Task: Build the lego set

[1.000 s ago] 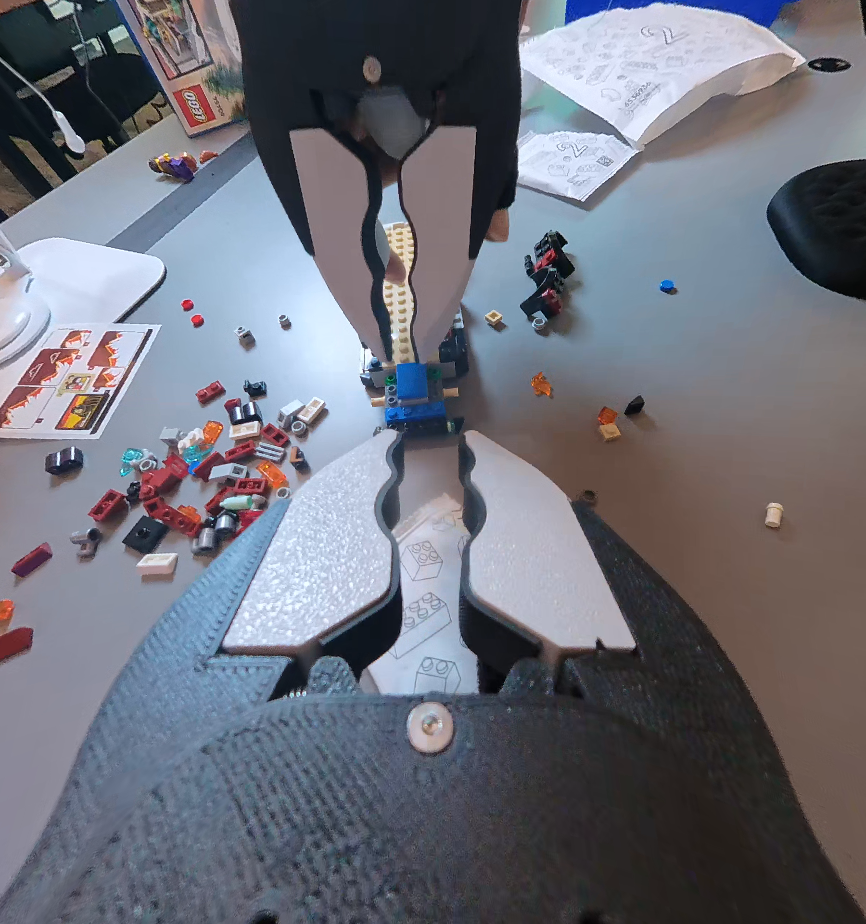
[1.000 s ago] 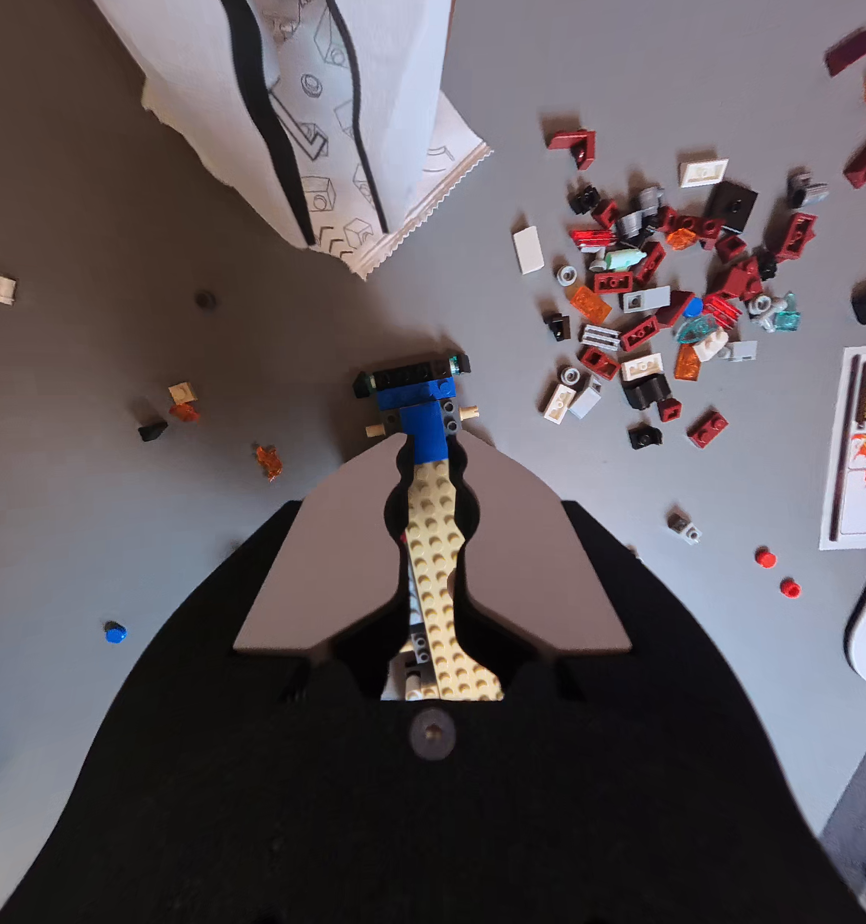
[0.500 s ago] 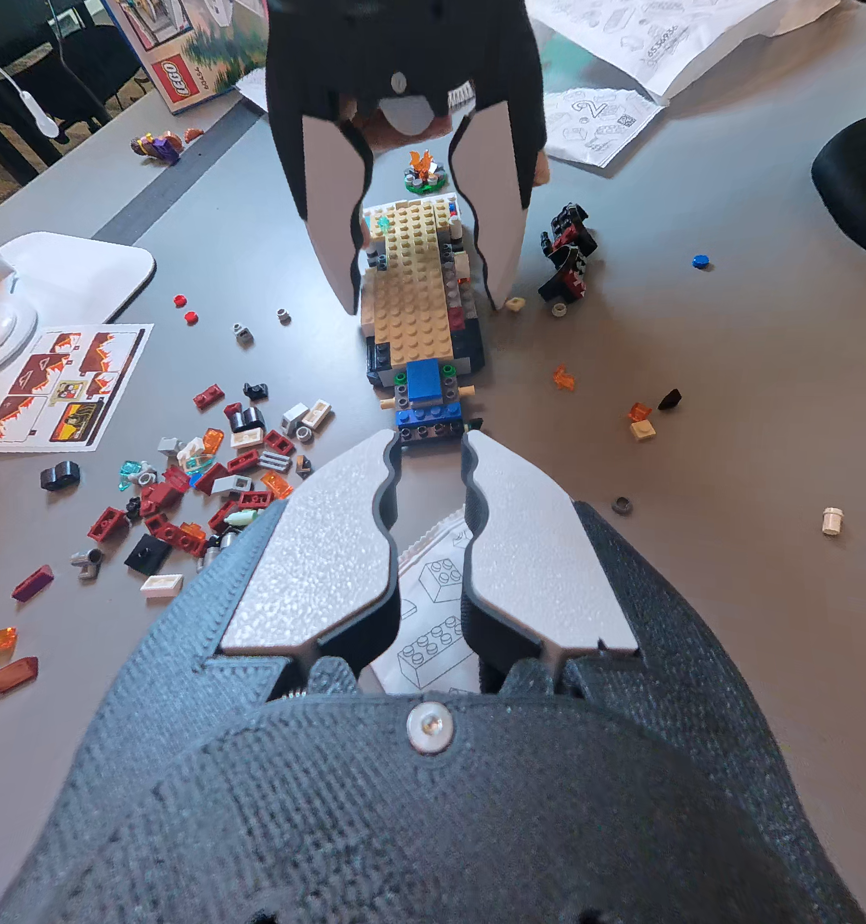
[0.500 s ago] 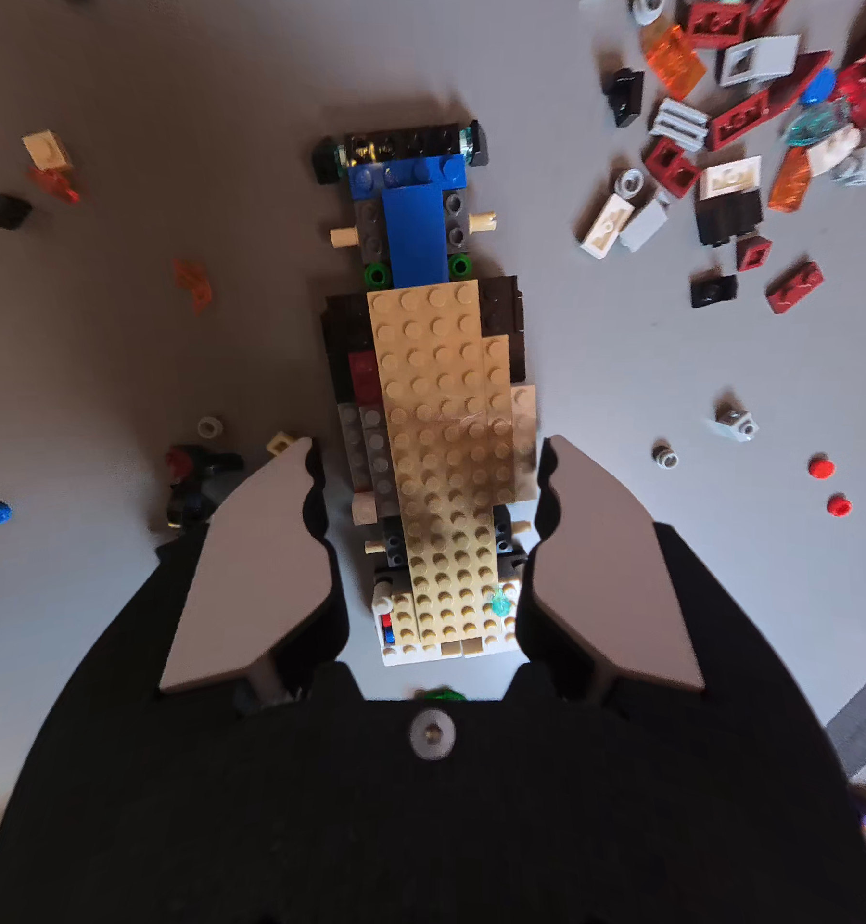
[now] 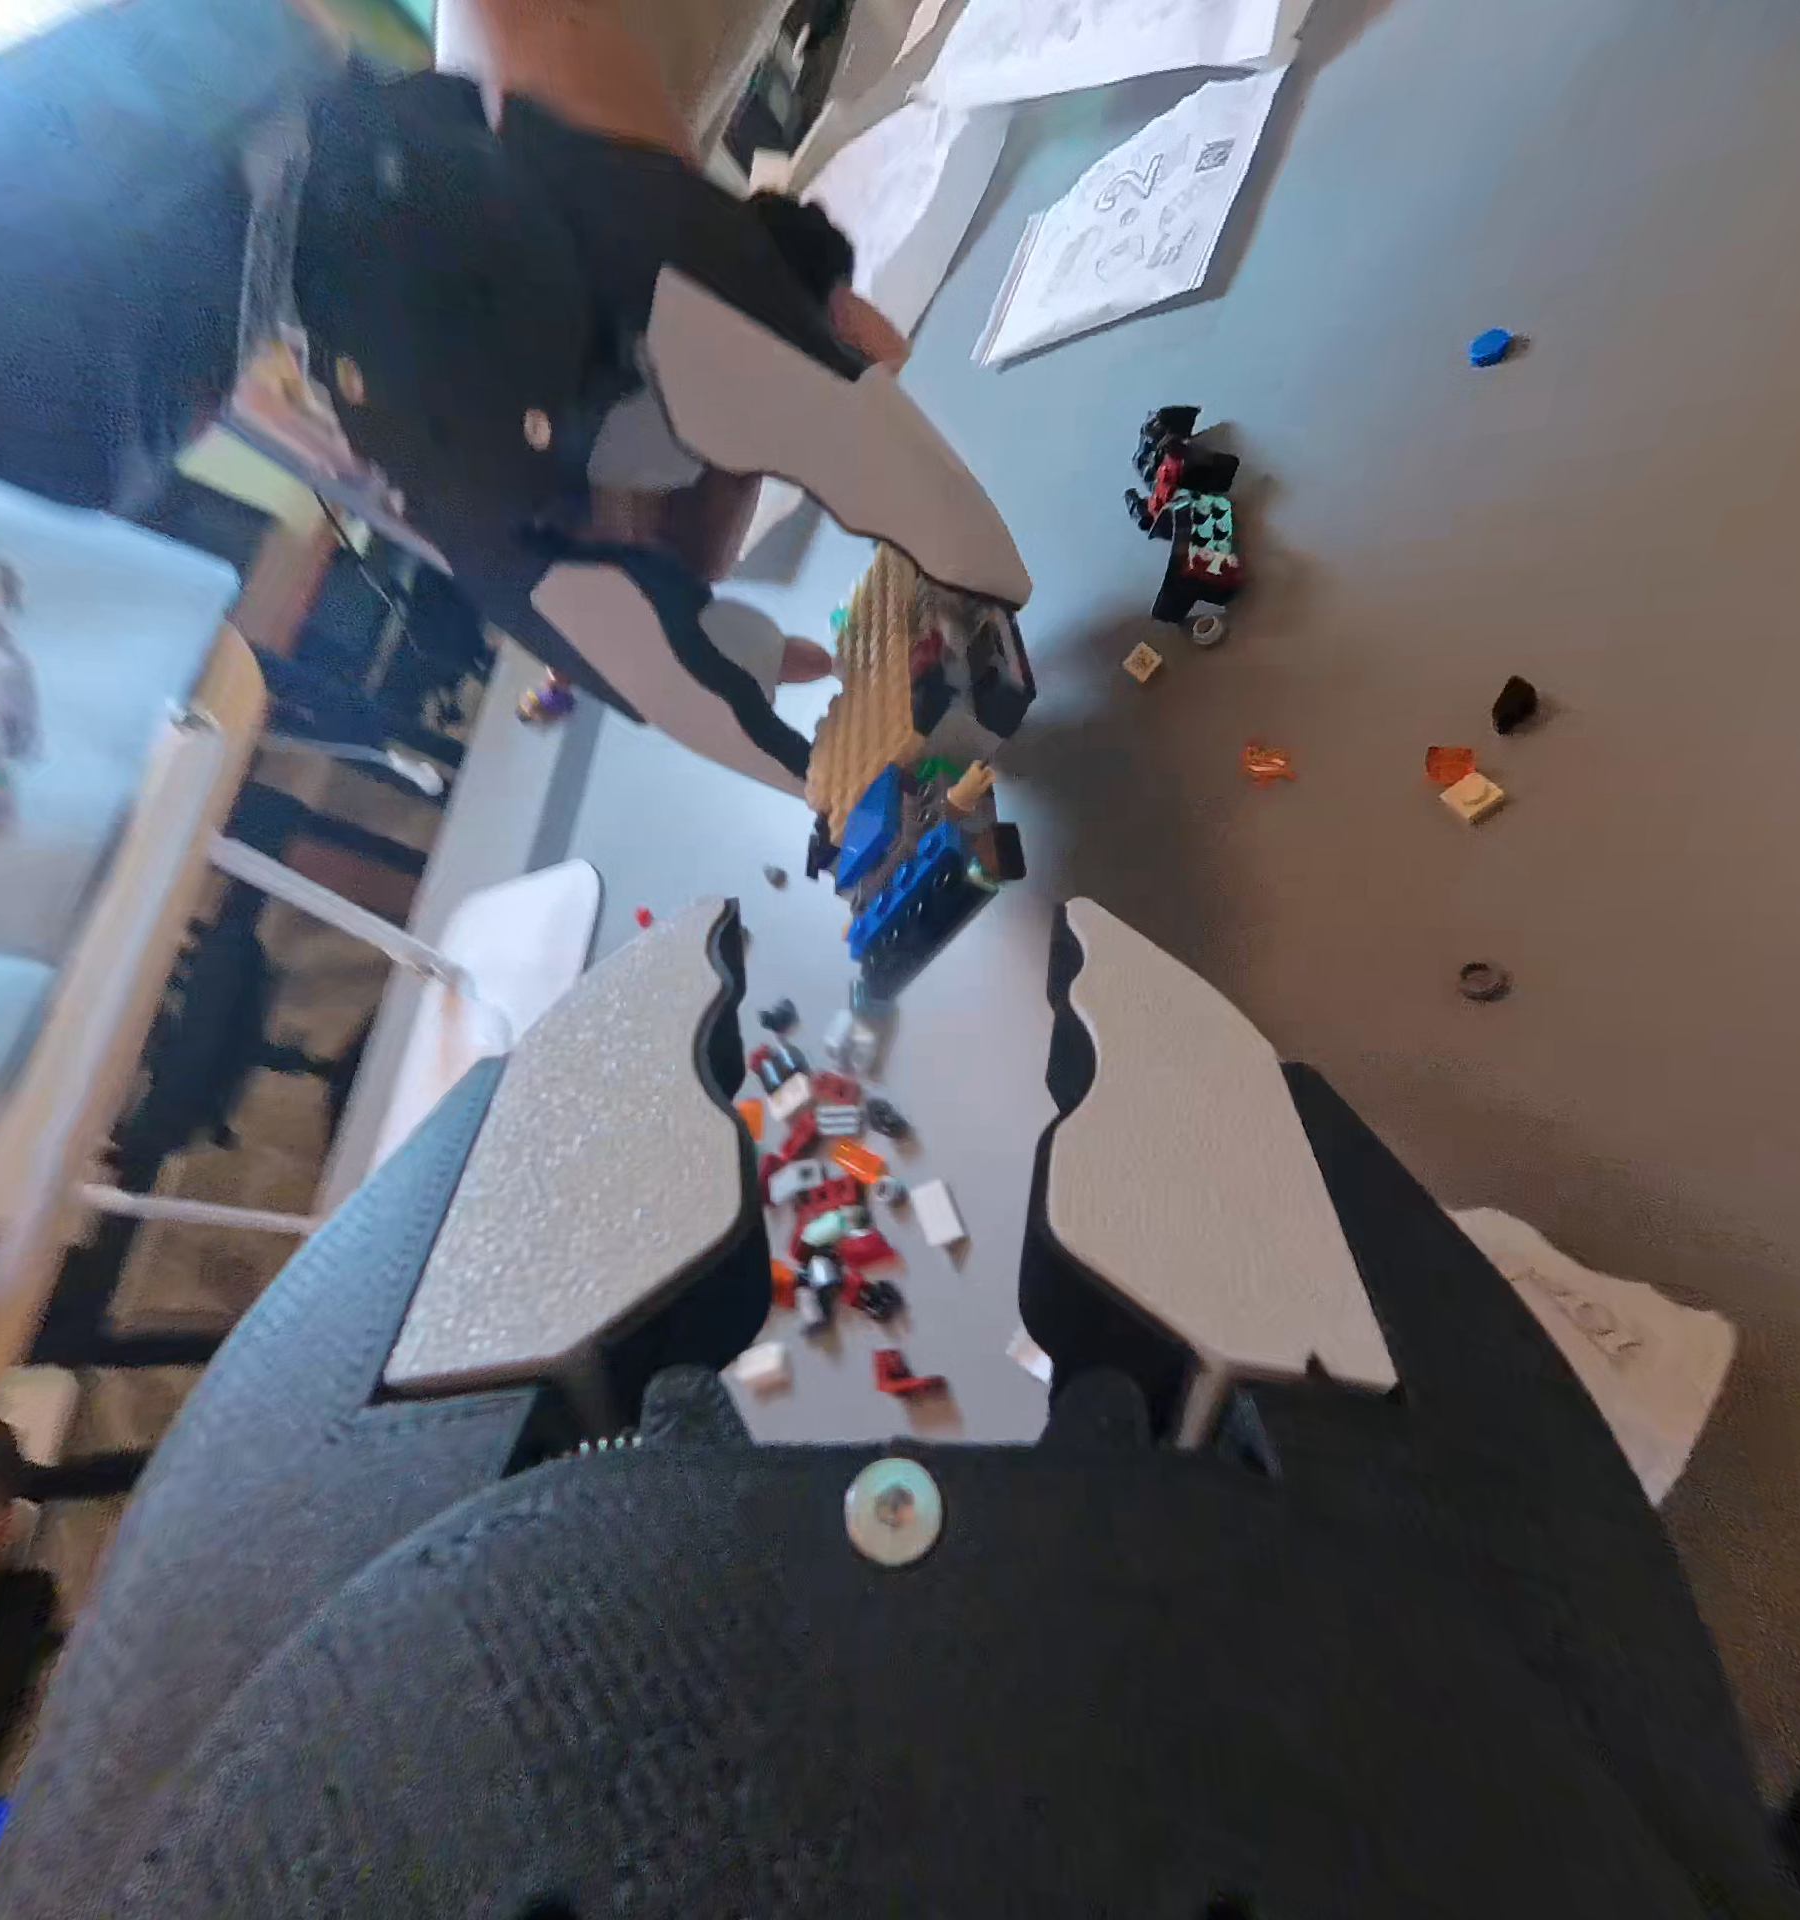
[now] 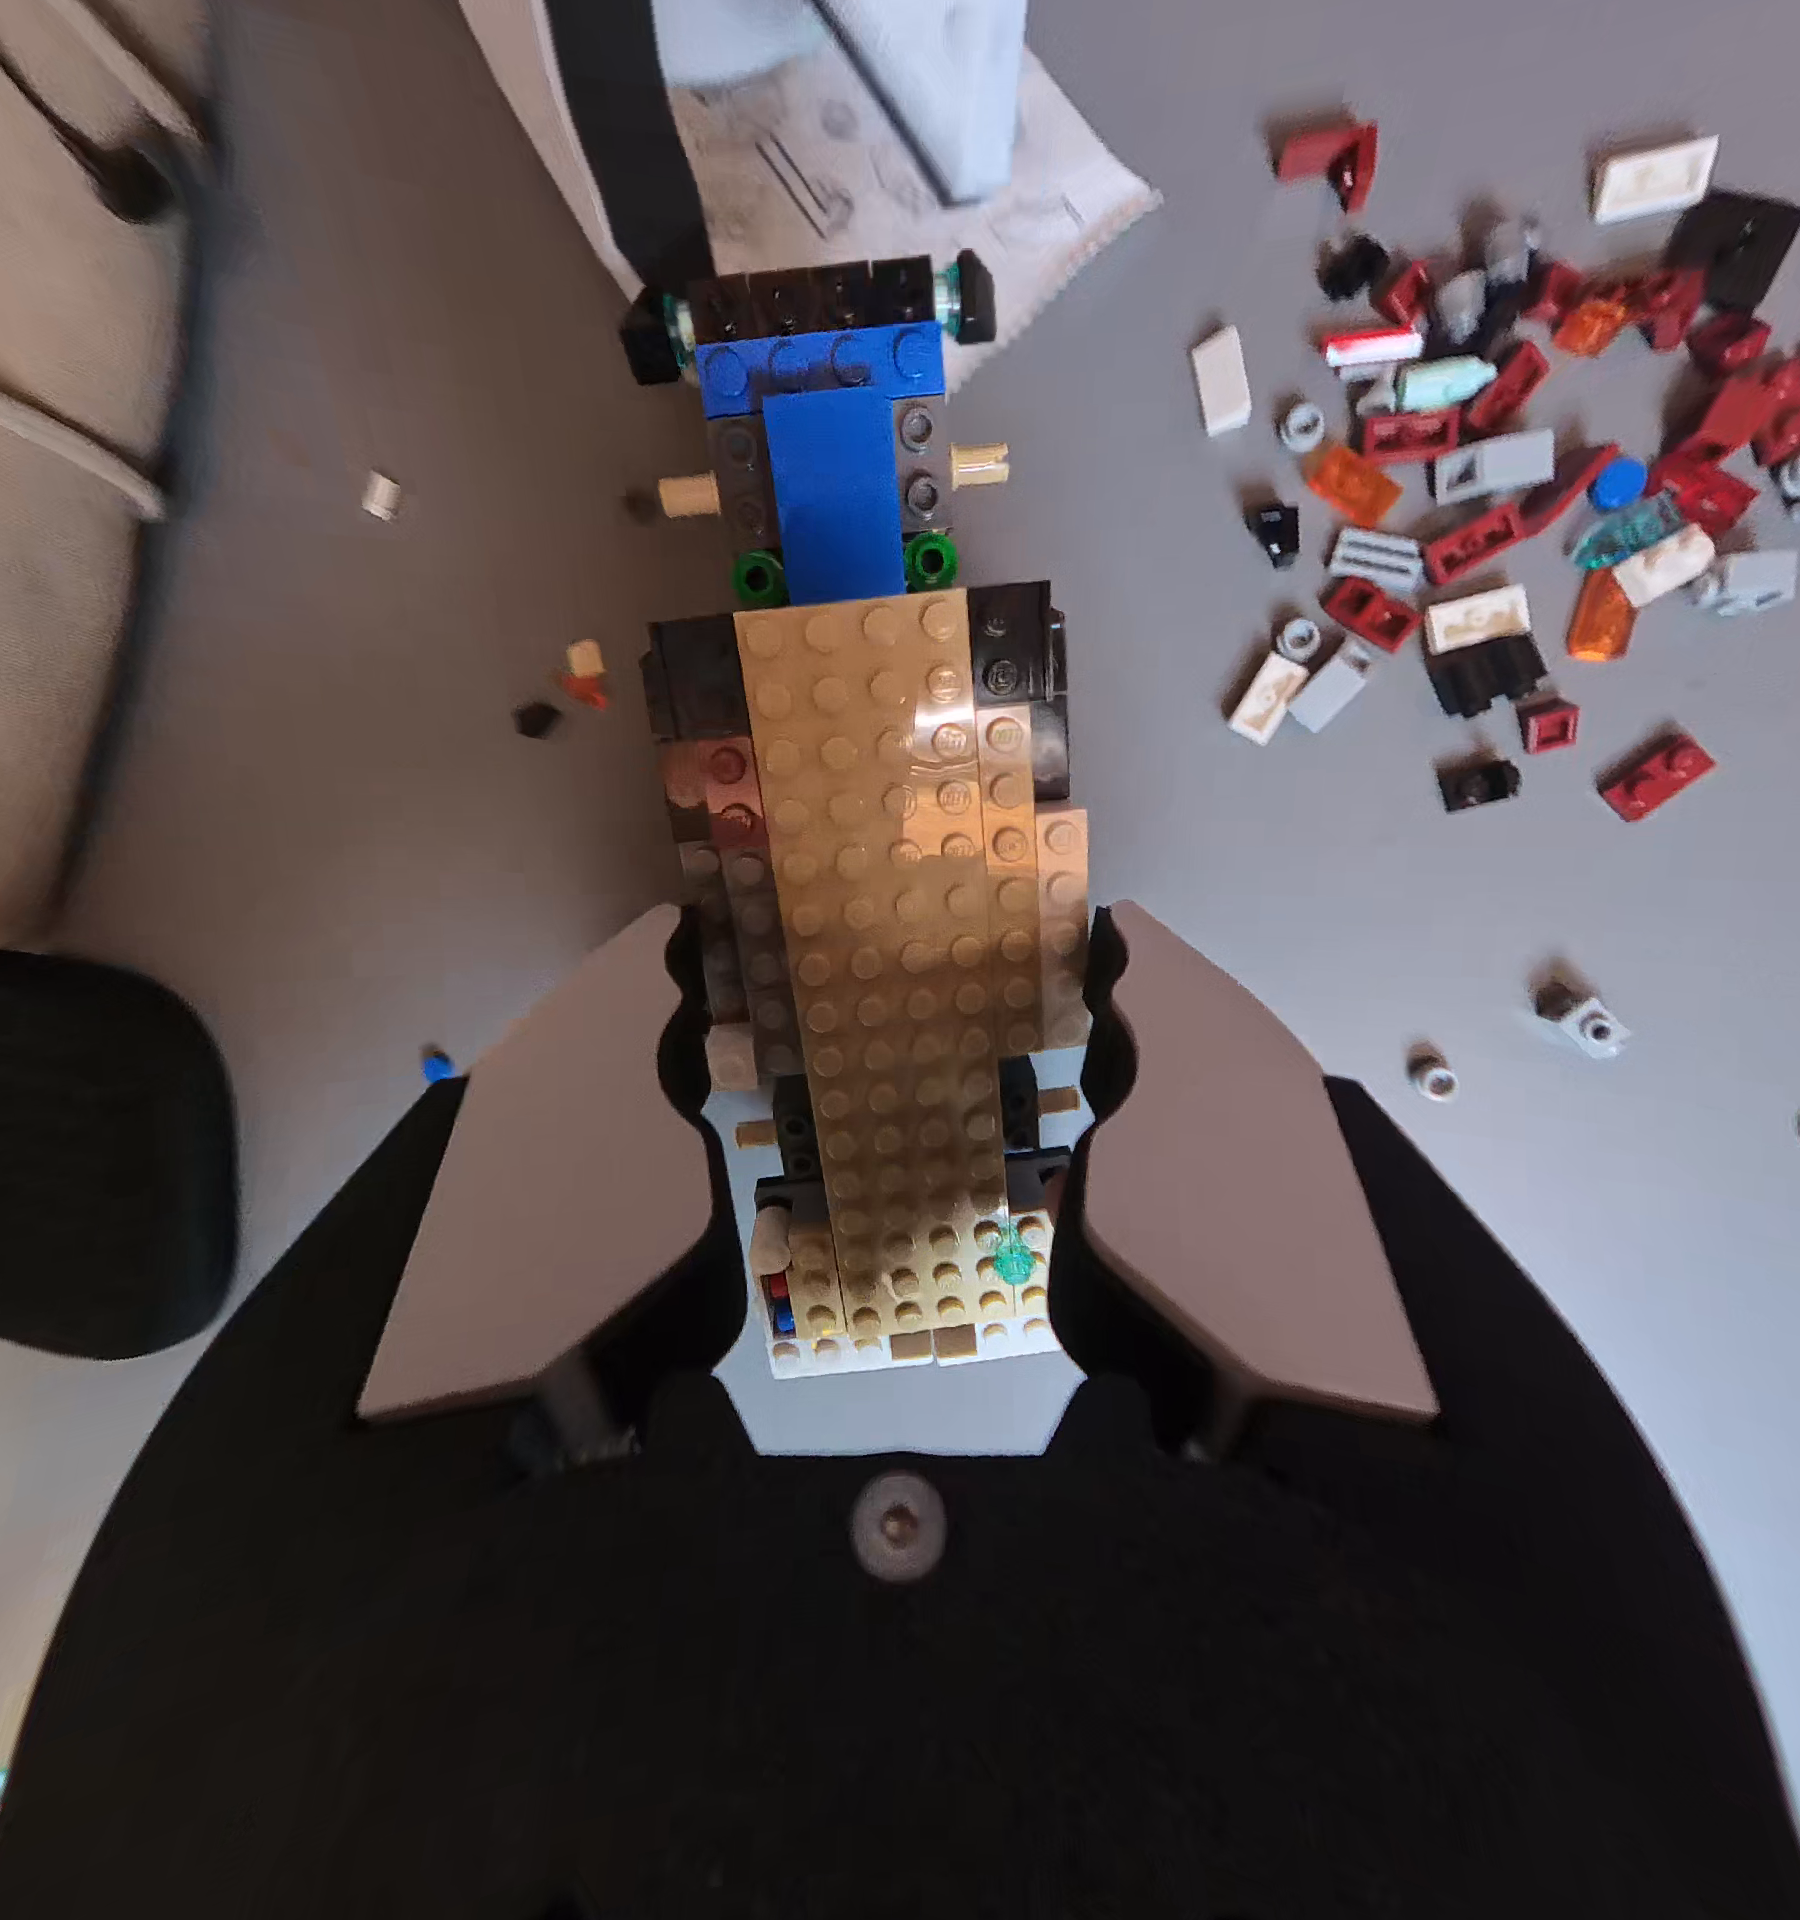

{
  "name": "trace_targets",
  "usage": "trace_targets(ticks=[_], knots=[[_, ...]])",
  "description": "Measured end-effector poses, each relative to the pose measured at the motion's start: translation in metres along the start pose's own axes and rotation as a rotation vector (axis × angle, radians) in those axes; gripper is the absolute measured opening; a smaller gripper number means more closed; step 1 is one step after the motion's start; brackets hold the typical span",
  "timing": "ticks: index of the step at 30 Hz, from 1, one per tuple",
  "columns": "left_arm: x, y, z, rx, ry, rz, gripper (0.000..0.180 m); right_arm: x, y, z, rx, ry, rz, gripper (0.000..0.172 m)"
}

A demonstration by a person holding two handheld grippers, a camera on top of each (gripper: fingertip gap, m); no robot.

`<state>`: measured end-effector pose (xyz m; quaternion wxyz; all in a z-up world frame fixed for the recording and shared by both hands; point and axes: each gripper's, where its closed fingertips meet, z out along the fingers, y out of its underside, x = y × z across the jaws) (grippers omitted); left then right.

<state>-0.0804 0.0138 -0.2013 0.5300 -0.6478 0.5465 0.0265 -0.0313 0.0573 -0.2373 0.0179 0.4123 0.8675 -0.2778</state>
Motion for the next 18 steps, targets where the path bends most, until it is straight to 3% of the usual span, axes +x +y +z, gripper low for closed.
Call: trace_targets(ticks=[4, 7, 11, 18], knots=[[0.002, -0.017, -0.001, 0.002, 0.013, 0.243, 0.056, -0.018, -0.017, -0.002, 0.078, -0.091, -0.001, 0.071], [0.006, -0.022, -0.002, 0.002, 0.016, 0.352, 0.045, -0.028, -0.025, 0.000, 0.113, -0.133, -0.014, 0.071], [0.012, -0.029, -0.004, 0.018, 0.007, 0.415, 0.024, -0.038, -0.031, 0.004, 0.132, -0.178, -0.022, 0.071], [0.022, -0.031, -0.009, 0.019, 0.047, 0.403, 0.023, -0.047, -0.032, 0.012, 0.128, -0.239, -0.021, 0.071]])
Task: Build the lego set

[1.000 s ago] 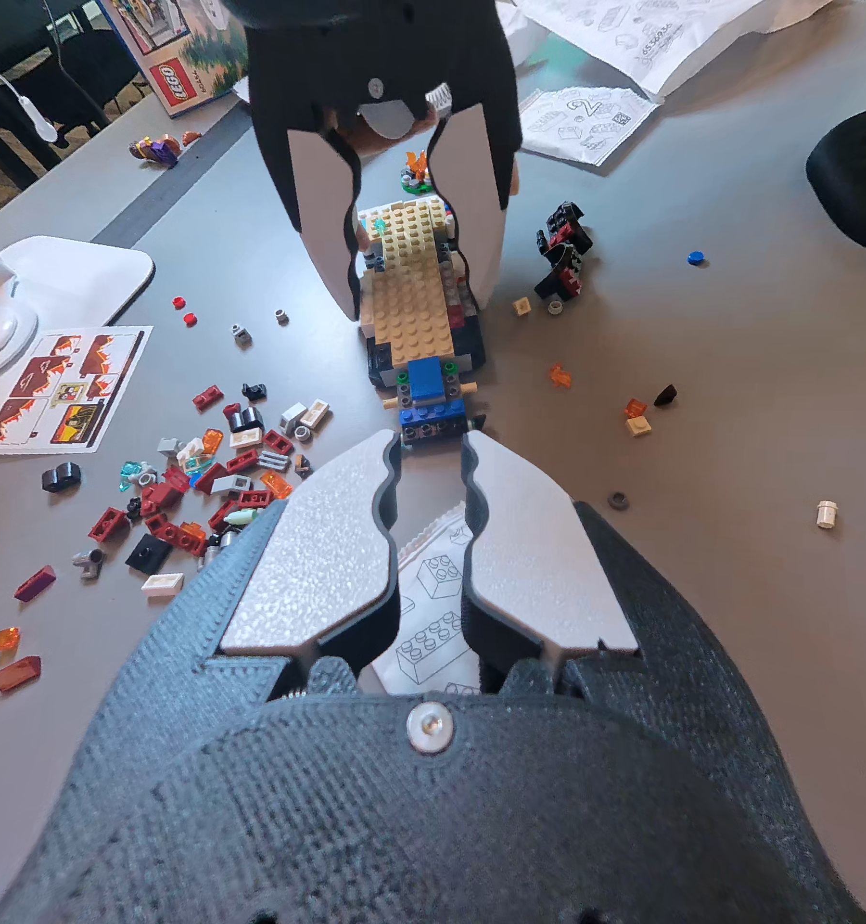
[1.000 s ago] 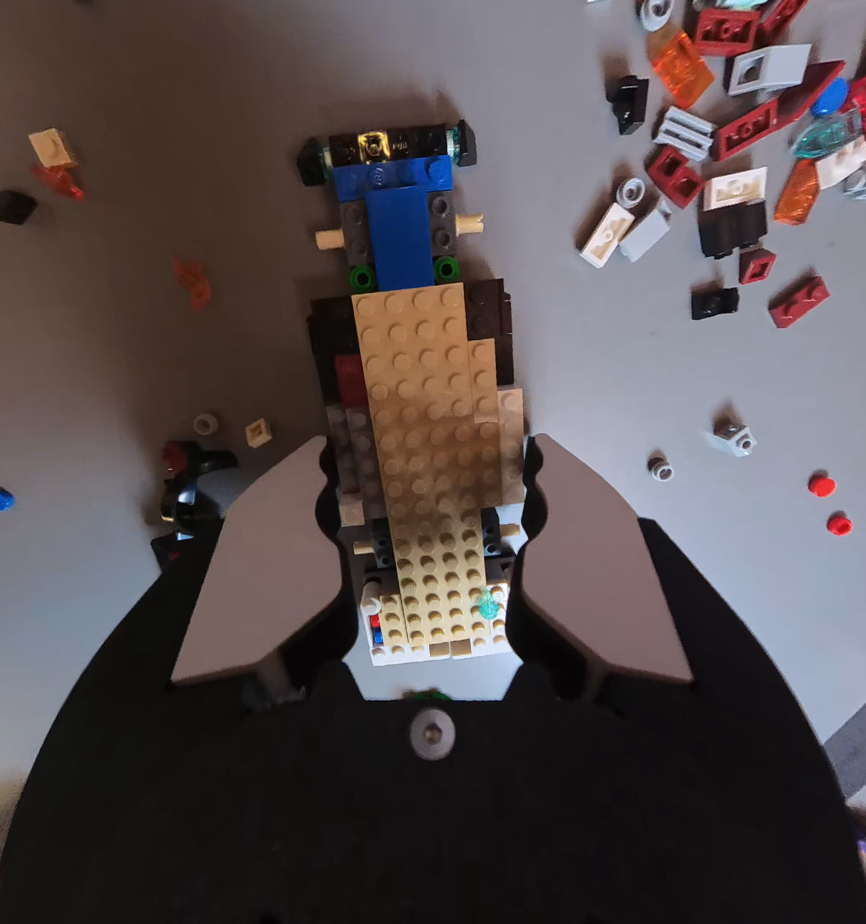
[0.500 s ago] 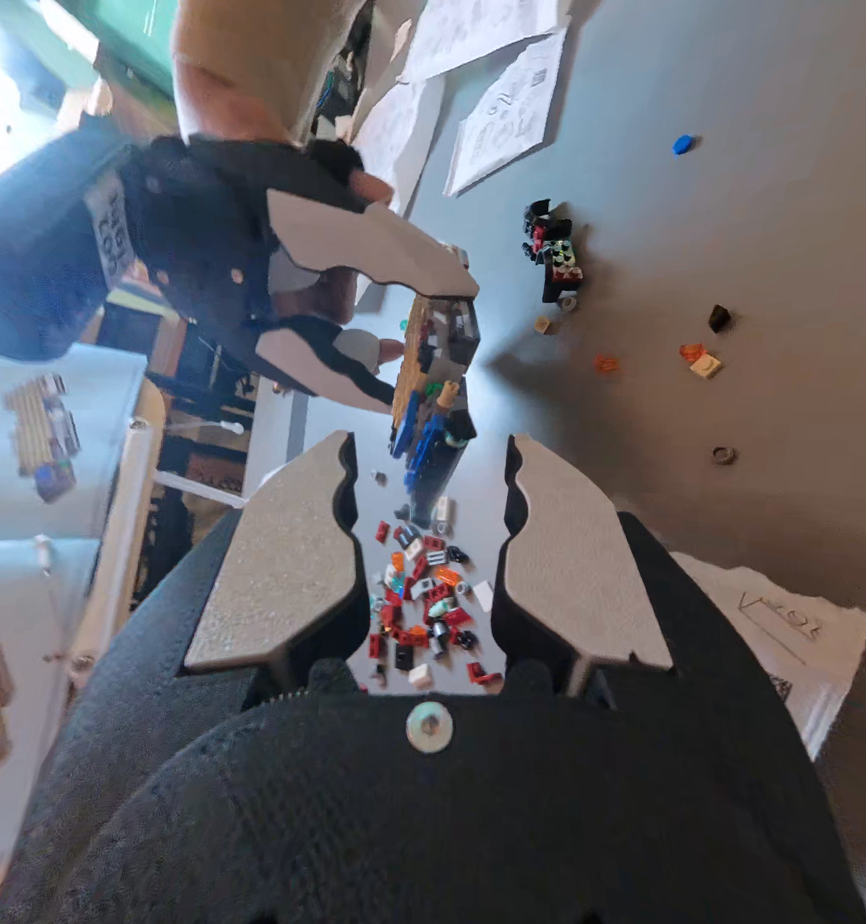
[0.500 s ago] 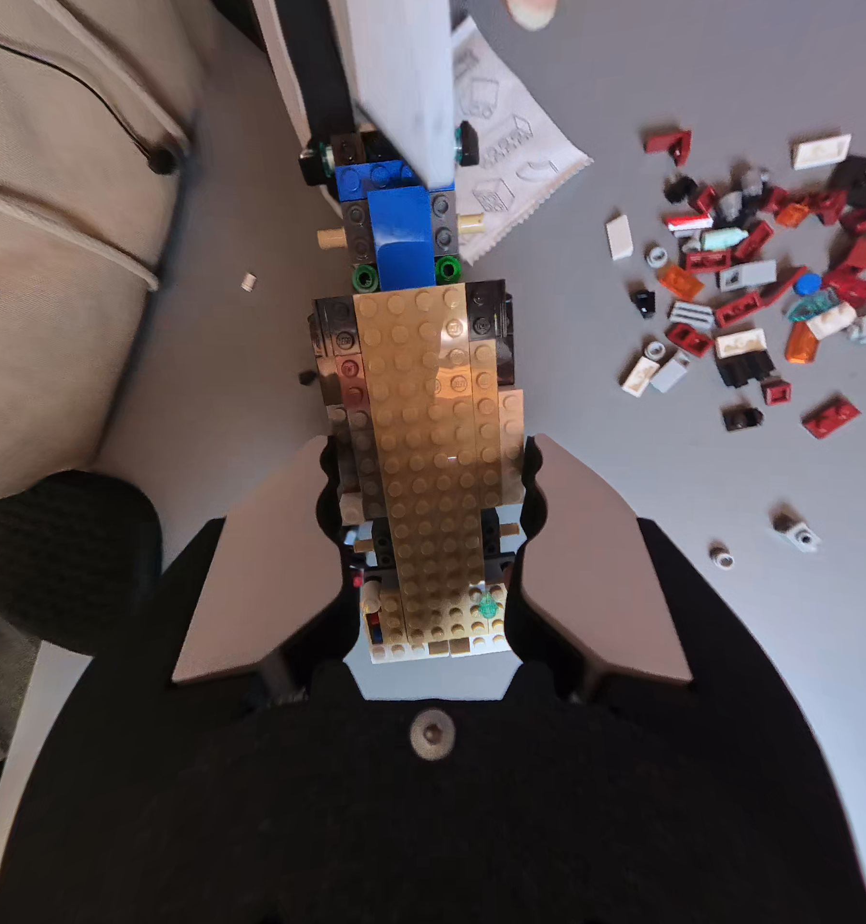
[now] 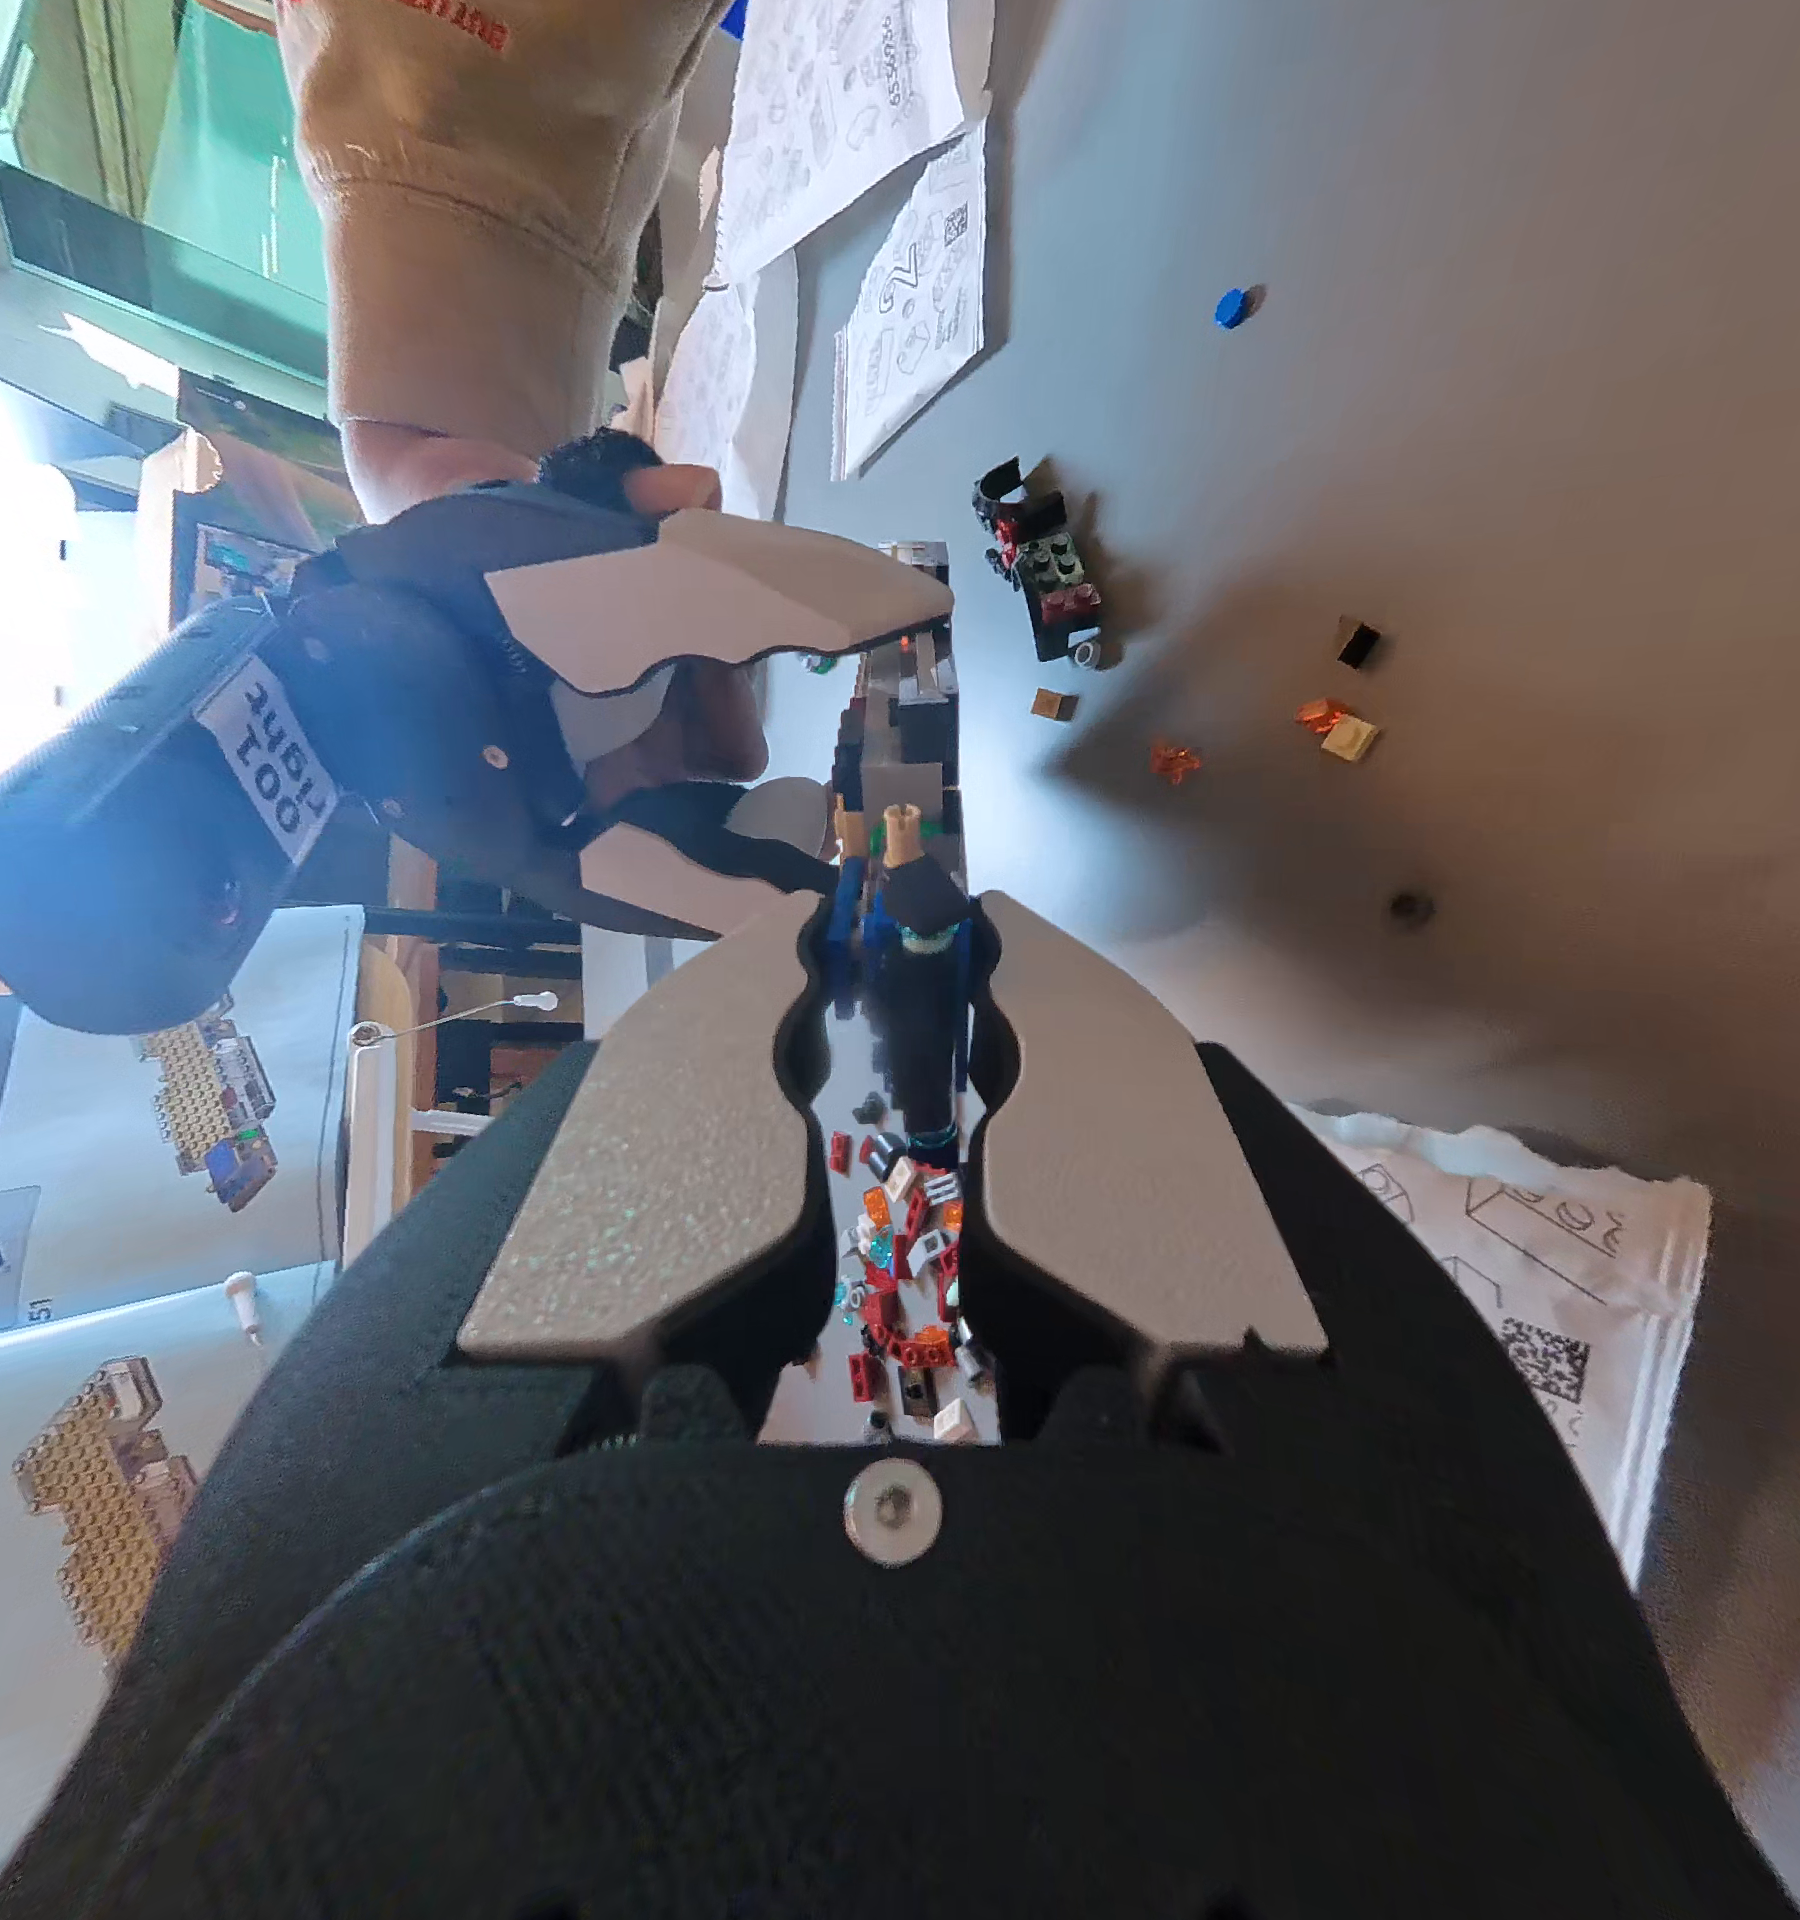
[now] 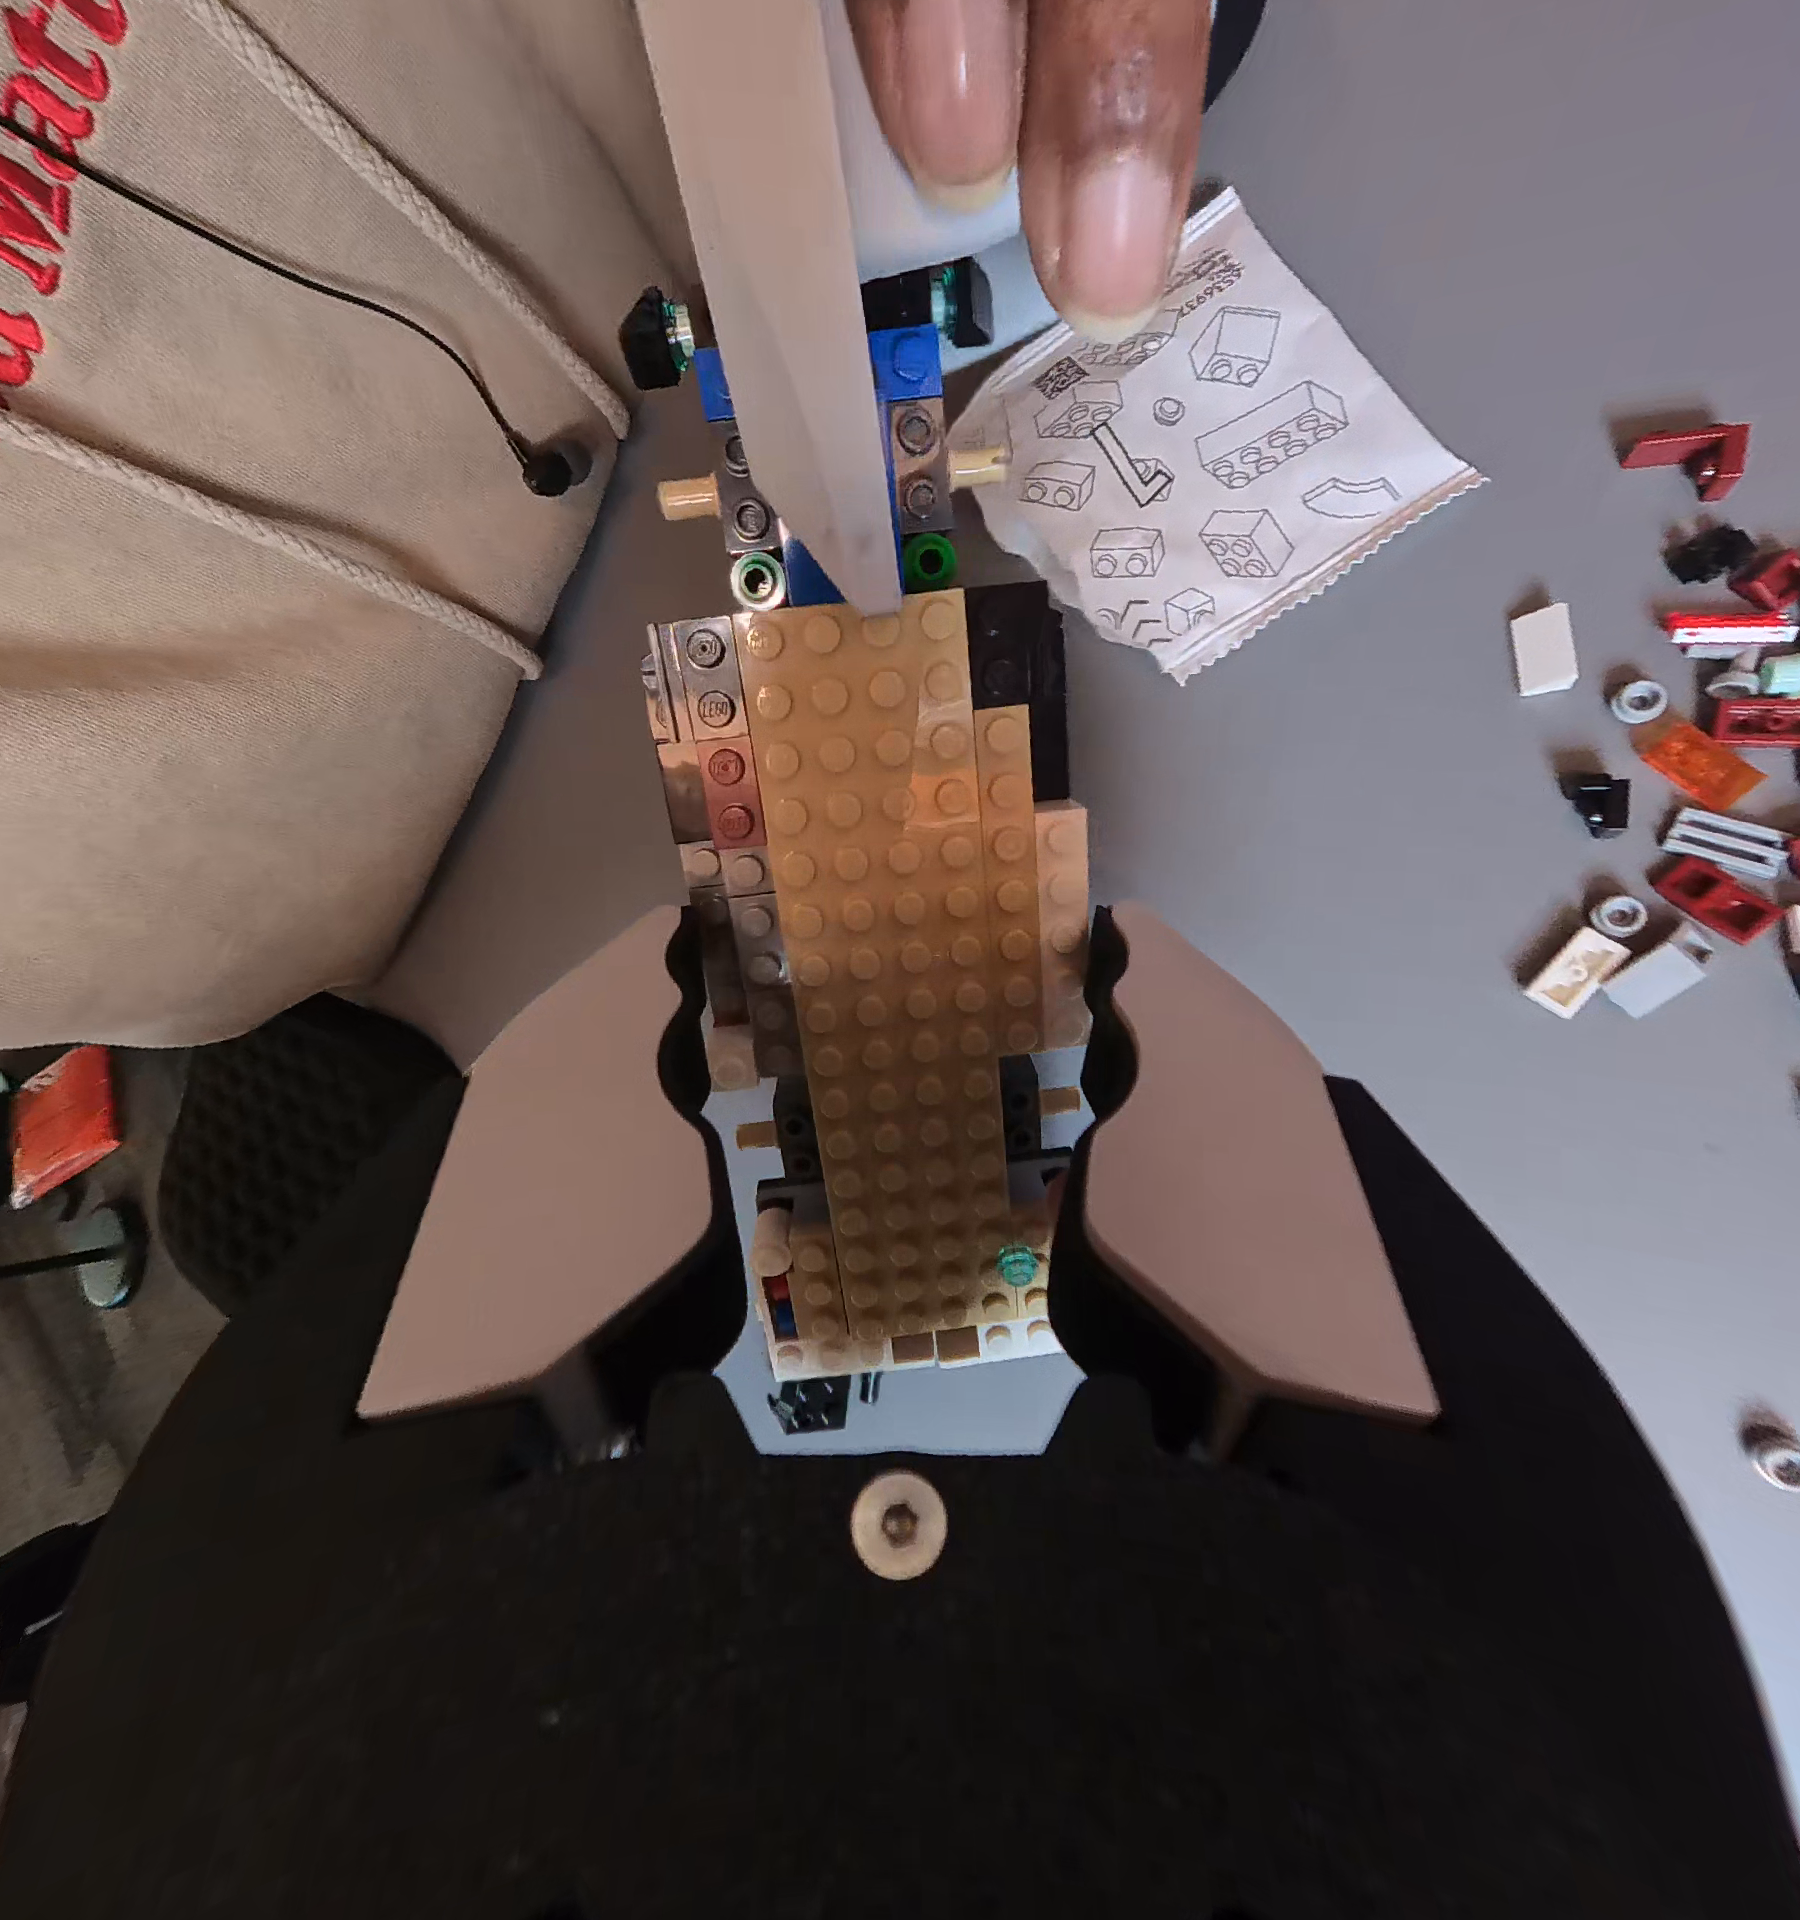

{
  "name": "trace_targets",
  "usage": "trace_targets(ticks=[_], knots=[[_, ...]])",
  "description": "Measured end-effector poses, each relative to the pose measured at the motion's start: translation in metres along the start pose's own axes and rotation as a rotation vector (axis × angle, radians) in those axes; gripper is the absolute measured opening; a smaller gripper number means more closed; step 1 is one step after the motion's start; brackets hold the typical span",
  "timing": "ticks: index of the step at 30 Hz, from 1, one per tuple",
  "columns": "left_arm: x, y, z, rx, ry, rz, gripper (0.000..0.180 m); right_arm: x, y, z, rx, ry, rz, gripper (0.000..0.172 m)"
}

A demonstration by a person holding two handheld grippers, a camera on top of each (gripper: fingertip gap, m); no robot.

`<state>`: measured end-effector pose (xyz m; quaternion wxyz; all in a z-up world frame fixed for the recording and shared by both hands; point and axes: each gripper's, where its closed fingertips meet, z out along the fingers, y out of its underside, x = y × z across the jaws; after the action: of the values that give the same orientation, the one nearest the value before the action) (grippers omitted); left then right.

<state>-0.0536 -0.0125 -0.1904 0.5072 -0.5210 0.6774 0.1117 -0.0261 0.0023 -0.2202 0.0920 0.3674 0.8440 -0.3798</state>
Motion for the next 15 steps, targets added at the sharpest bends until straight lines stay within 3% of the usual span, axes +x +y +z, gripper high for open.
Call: trace_targets(ticks=[15], knots=[[0.009, -0.018, -0.007, 0.066, 0.147, -0.118, 0.022, -0.021, -0.001, 0.013, -0.007, -0.125, 0.041, 0.071]])
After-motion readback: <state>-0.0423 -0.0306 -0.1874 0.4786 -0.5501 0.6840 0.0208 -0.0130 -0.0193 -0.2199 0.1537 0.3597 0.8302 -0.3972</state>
